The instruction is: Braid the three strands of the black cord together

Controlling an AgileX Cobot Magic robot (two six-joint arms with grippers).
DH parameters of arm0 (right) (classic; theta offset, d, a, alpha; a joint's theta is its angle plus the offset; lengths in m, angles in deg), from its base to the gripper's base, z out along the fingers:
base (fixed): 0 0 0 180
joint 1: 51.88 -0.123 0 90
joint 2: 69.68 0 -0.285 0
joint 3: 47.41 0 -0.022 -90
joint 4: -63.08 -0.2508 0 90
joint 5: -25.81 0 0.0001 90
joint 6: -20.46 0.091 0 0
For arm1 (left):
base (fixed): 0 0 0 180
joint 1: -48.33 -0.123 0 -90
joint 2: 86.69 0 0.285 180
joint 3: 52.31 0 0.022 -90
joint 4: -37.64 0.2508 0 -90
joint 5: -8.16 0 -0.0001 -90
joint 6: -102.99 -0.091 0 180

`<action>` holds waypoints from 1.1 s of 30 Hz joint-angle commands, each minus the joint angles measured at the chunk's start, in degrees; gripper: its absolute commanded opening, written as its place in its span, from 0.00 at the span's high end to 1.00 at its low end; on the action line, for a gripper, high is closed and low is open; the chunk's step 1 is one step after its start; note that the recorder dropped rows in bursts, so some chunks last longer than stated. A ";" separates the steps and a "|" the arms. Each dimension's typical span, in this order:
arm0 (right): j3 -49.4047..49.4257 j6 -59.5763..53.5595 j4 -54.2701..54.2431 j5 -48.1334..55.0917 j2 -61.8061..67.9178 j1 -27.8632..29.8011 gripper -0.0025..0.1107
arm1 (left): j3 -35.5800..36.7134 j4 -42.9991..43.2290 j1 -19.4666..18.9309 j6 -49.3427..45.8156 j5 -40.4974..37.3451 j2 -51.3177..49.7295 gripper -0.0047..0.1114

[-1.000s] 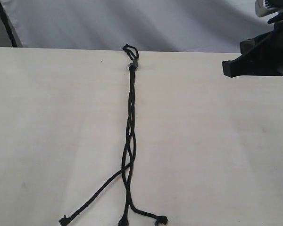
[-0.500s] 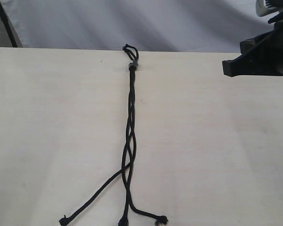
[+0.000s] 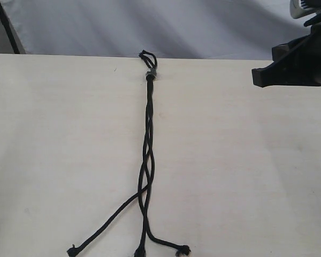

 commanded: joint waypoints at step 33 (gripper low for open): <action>0.20 0.09 0.01 -0.31 -0.41 0.43 0.96 | 9.46 -42.14 1.95 -35.19 -4.18 0.32 0.94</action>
